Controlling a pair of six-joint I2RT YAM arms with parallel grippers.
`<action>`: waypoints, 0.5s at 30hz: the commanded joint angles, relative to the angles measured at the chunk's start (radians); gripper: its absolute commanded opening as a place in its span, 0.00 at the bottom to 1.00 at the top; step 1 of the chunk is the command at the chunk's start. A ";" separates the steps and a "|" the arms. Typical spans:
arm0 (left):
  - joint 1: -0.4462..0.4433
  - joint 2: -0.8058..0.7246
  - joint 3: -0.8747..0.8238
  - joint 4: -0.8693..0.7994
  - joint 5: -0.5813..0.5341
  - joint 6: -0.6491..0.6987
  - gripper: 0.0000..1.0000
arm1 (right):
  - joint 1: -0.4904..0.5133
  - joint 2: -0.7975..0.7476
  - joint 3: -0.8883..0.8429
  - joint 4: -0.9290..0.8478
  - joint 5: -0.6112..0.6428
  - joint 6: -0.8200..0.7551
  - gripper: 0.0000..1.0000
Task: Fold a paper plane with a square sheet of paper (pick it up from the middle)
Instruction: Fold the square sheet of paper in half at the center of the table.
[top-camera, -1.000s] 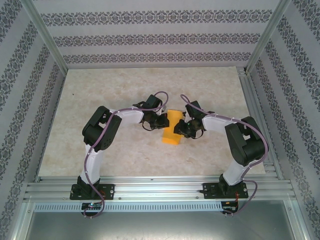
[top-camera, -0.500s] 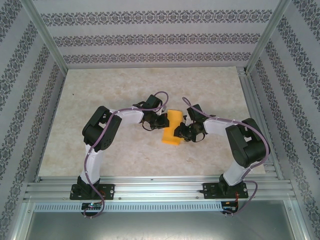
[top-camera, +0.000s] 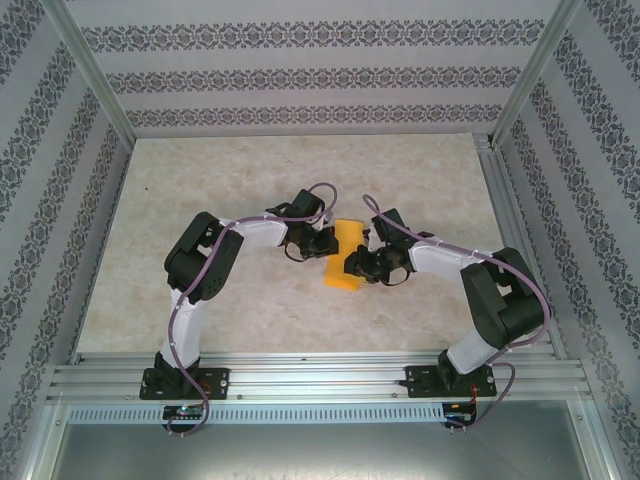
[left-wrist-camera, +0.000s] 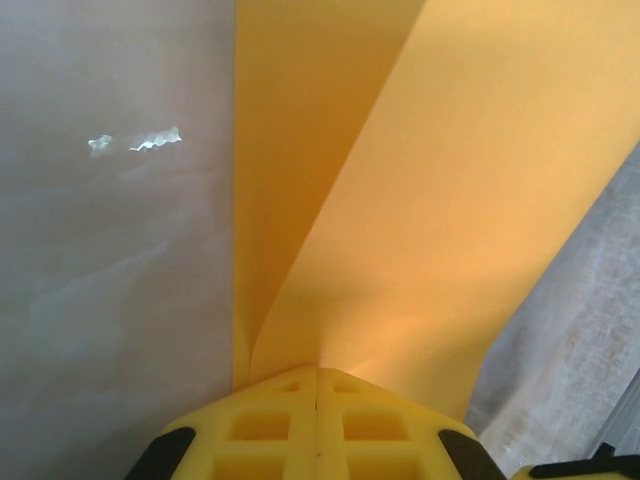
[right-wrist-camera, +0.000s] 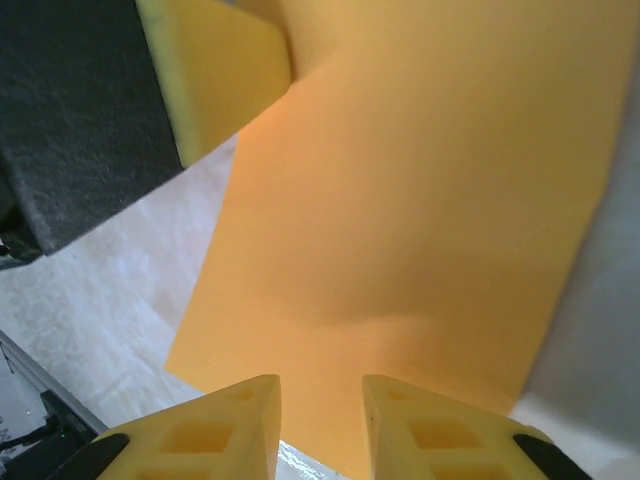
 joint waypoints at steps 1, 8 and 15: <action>-0.026 0.051 -0.003 -0.080 -0.030 0.020 0.00 | 0.013 0.030 -0.040 0.028 -0.004 0.032 0.28; -0.026 0.051 -0.005 -0.083 -0.027 0.023 0.00 | 0.011 0.114 -0.073 0.039 0.020 0.022 0.28; -0.026 0.046 -0.005 -0.086 -0.030 0.024 0.00 | 0.008 -0.023 -0.058 0.001 0.009 0.033 0.29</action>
